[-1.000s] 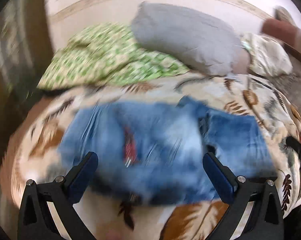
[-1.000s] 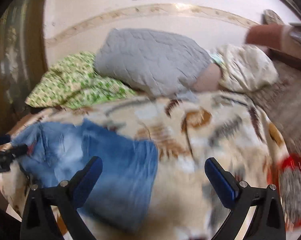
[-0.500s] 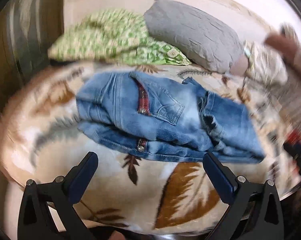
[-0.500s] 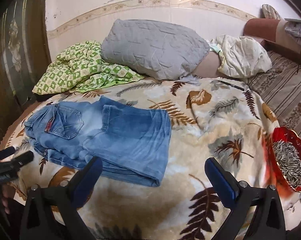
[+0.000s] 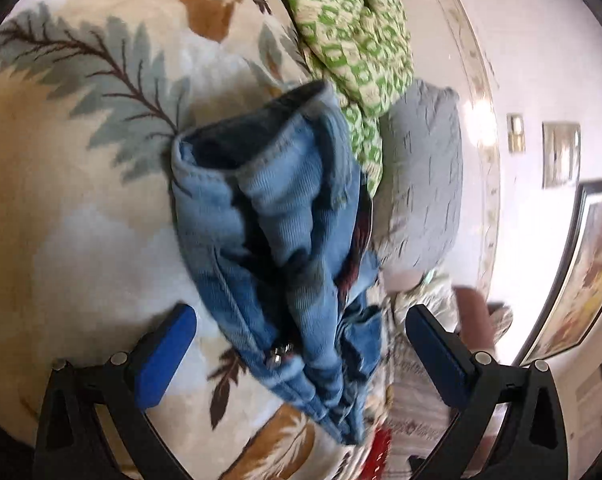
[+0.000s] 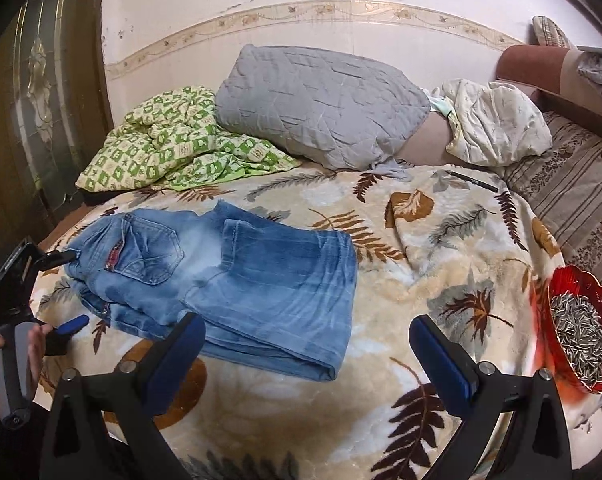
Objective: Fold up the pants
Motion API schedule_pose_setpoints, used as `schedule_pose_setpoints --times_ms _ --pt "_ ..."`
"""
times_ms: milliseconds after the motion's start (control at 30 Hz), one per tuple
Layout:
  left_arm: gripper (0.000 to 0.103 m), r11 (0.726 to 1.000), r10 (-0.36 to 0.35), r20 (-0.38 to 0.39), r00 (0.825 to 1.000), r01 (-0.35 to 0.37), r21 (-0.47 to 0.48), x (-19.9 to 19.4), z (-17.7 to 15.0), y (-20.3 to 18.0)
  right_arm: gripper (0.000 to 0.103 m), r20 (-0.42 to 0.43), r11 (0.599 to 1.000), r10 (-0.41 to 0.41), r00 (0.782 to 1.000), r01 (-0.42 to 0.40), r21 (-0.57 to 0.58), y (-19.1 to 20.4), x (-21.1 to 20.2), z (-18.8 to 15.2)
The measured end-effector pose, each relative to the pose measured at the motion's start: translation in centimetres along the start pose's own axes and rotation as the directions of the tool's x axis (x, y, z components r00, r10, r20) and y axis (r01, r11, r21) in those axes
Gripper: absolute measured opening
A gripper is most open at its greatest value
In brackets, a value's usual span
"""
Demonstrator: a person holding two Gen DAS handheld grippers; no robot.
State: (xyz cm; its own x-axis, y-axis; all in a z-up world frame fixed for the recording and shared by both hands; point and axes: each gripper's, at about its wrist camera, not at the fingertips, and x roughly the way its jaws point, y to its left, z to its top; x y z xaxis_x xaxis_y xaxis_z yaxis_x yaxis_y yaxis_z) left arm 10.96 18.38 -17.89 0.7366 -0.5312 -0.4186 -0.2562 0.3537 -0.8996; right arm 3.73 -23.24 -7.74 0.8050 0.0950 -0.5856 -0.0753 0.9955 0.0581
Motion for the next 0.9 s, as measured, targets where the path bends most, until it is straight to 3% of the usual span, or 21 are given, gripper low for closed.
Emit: schedule_pose_setpoints --times_ms 300,400,500,600,800,900 --pt "0.103 1.000 -0.002 0.033 0.999 0.001 0.025 2.3 2.6 -1.5 0.103 -0.018 1.000 0.010 1.000 -0.010 0.007 0.3 1.0 0.1" --pt "0.103 0.996 0.090 0.018 0.996 -0.090 -0.003 2.9 3.1 -1.8 0.103 -0.023 1.000 0.010 1.000 -0.009 0.006 0.5 1.2 0.1" --pt "0.103 0.977 0.207 -0.003 0.978 -0.207 -0.056 1.9 2.7 -2.0 0.103 -0.017 1.000 0.014 1.000 -0.014 -0.002 0.6 1.1 0.1" --pt "0.103 0.960 0.273 0.049 0.961 -0.269 -0.080 -0.1 2.5 -1.7 0.103 -0.014 1.000 0.014 1.000 -0.014 0.007 0.3 1.2 0.3" --pt "0.103 0.976 0.199 0.061 0.978 -0.193 -0.101 1.2 3.6 -1.0 0.103 -0.014 0.999 0.029 0.999 -0.029 0.032 -0.2 1.4 0.5" --pt "0.103 0.973 0.218 0.053 0.974 -0.213 -0.088 2.7 4.7 -1.8 0.103 -0.007 0.999 0.033 0.999 -0.033 0.032 -0.3 1.4 0.5"
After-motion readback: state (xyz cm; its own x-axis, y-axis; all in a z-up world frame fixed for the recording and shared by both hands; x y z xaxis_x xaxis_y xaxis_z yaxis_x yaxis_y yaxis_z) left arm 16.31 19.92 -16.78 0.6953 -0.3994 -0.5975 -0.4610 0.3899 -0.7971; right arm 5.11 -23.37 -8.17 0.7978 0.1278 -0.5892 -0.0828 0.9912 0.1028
